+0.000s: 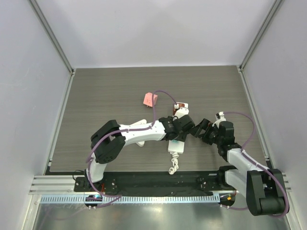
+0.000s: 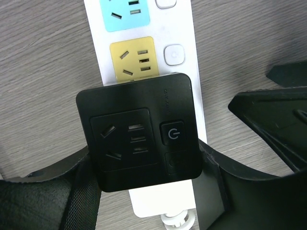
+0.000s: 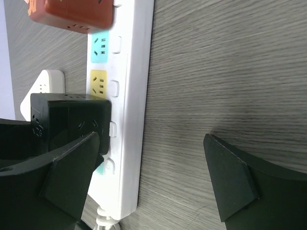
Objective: Pull the plug off the socket
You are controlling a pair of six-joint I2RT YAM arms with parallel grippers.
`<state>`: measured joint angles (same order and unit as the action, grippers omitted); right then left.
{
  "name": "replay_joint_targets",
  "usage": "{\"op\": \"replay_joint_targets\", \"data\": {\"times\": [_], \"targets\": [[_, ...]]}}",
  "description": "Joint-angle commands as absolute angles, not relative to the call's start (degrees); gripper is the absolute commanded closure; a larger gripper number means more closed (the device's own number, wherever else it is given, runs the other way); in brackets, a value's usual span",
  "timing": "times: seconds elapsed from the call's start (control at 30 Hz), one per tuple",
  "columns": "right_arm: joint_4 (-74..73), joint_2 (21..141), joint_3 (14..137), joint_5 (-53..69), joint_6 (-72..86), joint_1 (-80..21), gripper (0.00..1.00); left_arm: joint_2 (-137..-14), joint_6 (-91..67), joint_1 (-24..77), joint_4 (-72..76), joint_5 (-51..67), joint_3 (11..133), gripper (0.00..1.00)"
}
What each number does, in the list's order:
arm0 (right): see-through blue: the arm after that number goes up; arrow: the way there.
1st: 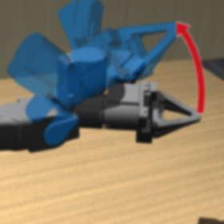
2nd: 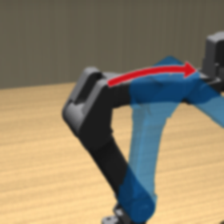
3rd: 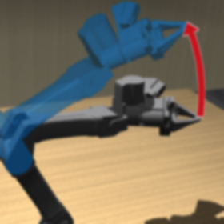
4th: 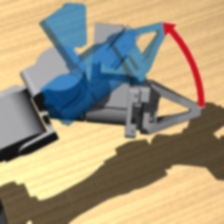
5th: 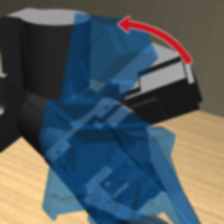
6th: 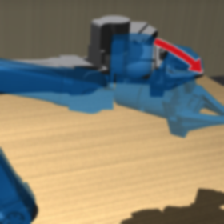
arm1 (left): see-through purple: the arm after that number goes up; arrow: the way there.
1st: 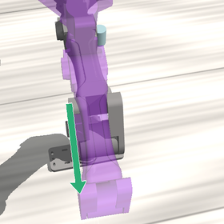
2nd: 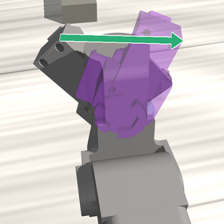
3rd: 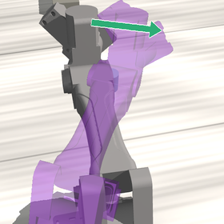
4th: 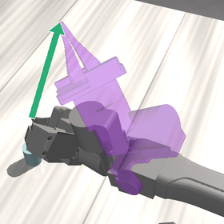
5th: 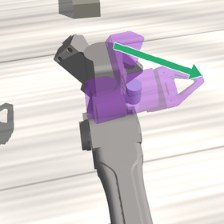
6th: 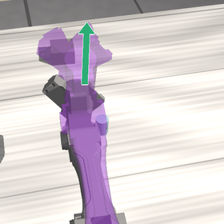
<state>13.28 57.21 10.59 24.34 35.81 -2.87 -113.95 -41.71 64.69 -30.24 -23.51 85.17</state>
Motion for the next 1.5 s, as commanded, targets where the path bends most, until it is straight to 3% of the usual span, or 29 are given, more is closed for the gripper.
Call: {"op": "replay_joint_targets", "data": {"times": [0.0, 0.13, 0.23, 0.3, 0.33, 0.43, 0.53, 0.67, 0.83, 1.1, 1.17, 1.2, 1.27, 1.3, 1.37, 1.47], "targets": [[16.17, 58.09, 12.22, 26.45, 34.8, -2.72, 0.05, -110.75, -38.85, 64.34, -28.83, -22.85, 86.75, 0.76], [16.26, 56.52, 11.87, 26.19, 35.07, -2.64, 0.05, -108.38, -38.93, 64.25, -26.11, -20.75, 84.29, 0.95], [15.91, 55.9, 11.87, 25.58, 34.98, -2.73, 0.05, -107.14, -39.9, 64.34, -24.7, -20.04, 82.8, 0.94], [15.91, 55.99, 11.95, 25.66, 34.98, -2.72, 0.05, -106.88, -40.17, 64.34, -25.4, -20.83, 83.05, 0.82], [15.82, 56.07, 11.87, 25.66, 34.98, -2.72, 0.05, -106.88, -40.08, 64.34, -25.31, -21.18, 83.06, 0.61], [15.73, 55.81, 11.78, 25.84, 34.89, -2.72, 0.05, -107.66, -38.94, 64.25, -26.54, -22.4, 85.33, 0.28], [15.3, 54.32, 11.52, 25.23, 34.8, -2.72, 0.05, -108.54, -37.88, 64.25, -29.18, -24.16, 88.32, 0.18], [14.94, 52.21, 10.9, 24.52, 34.8, -2.72, 0.05, -110.21, -37.36, 64.07, -30.67, -25.93, 90.26, 0.16], [14.68, 51.94, 10.9, 24.35, 34.8, -2.72, 0.05, -112.06, -37.18, 63.54, -30.94, -24.44, 91.32, 0.27], [14.41, 52.73, 11.16, 23.82, 34.72, -2.72, 0.05, -114.69, -37.62, 62.49, -30.24, -22.86, 91.5, 0.29], [14.41, 53.35, 11.42, 23.91, 34.8, -2.72, 0.05, -115.22, -37.79, 62.32, -29.8, -21.62, 91.32, 0.39], [14.5, 54.05, 11.51, 23.91, 34.63, -2.64, 0.05, -115.22, -37.88, 62.23, -29.71, -21.27, 91.32, 0.52], [14.5, 55.19, 11.95, 24.26, 34.72, -2.72, 0.04, -114.96, -38.49, 62.05, -29.71, -20.05, 90.71, 0.68], [14.68, 56.67, 12.39, 24.87, 34.54, -2.72, 0.04, -114.35, -38.67, 62.05, -29.01, -19.43, 90.18, 0.82], [15.38, 58.26, 12.83, 26.02, 34.63, -2.72, 0.04, -111.63, -39.02, 62.05, -27.52, -17.59, 88.52, 0.96], [15.2, 59.94, 13.62, 25.75, 35.15, -2.72, 0.04, -107.32, -40.34, 62.05, -23.22, -16.0, 83.86, 1.0]]}}
